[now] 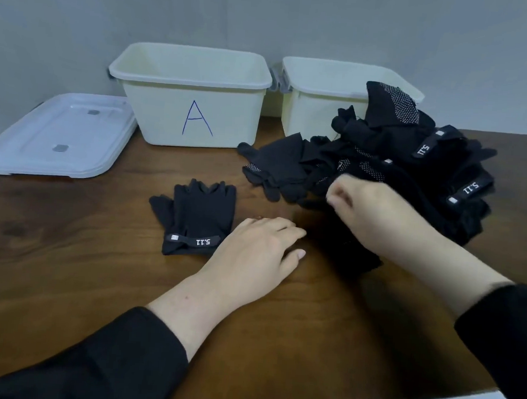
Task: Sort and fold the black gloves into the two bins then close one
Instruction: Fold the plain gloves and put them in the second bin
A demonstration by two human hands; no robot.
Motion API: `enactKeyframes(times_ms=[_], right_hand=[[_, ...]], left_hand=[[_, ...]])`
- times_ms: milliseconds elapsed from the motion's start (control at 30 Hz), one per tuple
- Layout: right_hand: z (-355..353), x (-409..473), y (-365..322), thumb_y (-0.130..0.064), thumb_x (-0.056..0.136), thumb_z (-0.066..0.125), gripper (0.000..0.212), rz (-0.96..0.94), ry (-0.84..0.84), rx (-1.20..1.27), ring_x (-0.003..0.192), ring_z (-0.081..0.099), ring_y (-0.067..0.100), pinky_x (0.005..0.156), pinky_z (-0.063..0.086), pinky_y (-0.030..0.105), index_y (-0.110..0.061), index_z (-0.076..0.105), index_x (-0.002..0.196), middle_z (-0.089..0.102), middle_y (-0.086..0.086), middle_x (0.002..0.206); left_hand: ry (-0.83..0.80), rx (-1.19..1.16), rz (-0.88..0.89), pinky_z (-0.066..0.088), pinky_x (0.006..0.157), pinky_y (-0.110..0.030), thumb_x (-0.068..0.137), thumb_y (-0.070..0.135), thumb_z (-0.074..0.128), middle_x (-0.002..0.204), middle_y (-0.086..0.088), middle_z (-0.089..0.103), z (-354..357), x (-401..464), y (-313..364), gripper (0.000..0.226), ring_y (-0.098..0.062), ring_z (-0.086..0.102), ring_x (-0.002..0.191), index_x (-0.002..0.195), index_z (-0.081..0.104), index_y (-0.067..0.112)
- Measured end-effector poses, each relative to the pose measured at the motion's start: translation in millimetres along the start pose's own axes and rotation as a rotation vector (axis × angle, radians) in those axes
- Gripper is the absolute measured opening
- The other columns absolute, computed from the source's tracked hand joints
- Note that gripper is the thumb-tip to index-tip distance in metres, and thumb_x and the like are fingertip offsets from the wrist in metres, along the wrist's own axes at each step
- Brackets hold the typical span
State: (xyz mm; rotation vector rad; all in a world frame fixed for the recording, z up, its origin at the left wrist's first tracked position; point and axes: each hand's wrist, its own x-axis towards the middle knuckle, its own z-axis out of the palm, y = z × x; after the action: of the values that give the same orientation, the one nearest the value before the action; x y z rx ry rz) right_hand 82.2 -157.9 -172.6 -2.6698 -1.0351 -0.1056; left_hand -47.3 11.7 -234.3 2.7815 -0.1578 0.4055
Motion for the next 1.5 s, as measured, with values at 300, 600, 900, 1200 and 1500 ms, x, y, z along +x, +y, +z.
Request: enactKeyframes(times_ms=[300,600,900,1200,1500], right_hand=[[-34,5,-12,-0.029,0.105,0.052,0.015,0.241,0.341,0.765,0.036,0.034,0.004,0.038,0.025,0.011,-0.024,0.065,0.101,0.047,-0.02,0.045],[-30,12,-3,-0.027,0.103,0.056,0.01,0.131,0.308,0.513,0.047,0.043,0.005,0.052,0.035,0.02,-0.021,0.064,0.099,0.061,0.006,0.07],[-33,7,5,-0.021,0.103,0.055,0.009,-0.019,0.341,0.295,0.068,0.049,0.001,0.064,0.036,0.01,-0.022,0.064,0.104,0.054,-0.006,0.075],[-26,-2,9,-0.021,0.102,0.056,0.012,-0.202,0.241,0.152,0.091,0.058,0.014,0.086,0.046,0.032,-0.019,0.068,0.104,0.063,-0.003,0.096],[-1,-24,16,-0.033,0.099,0.055,0.019,-0.354,-0.098,0.048,0.095,0.06,0.006,0.088,0.052,0.037,-0.027,0.073,0.102,0.061,-0.017,0.102]], left_hand=[[0.274,-0.361,-0.225,0.046,0.105,-0.022,0.103,0.04,0.049,0.133,0.014,0.063,-9,-2,-3,0.043,0.001,0.056,0.122,0.144,0.053,0.029],[-0.107,0.007,0.025,0.033,0.109,-0.041,0.095,0.065,0.048,0.145,0.006,0.05,16,16,35,0.067,-0.016,0.043,0.132,0.151,0.044,0.028],[0.206,-0.186,-0.1,0.042,0.084,-0.038,0.103,0.028,0.052,0.096,0.009,0.054,26,34,42,0.012,-0.014,0.053,0.09,0.1,0.063,0.022],[0.403,-0.452,-0.281,0.049,0.081,-0.028,0.1,0.026,0.06,0.096,0.012,0.06,-3,11,8,0.008,-0.008,0.057,0.089,0.099,0.067,0.021],[0.131,-0.419,-0.27,0.032,0.116,-0.024,0.104,0.039,0.048,0.149,0.021,0.044,-7,9,13,0.044,0.004,0.038,0.136,0.147,0.048,0.031]])
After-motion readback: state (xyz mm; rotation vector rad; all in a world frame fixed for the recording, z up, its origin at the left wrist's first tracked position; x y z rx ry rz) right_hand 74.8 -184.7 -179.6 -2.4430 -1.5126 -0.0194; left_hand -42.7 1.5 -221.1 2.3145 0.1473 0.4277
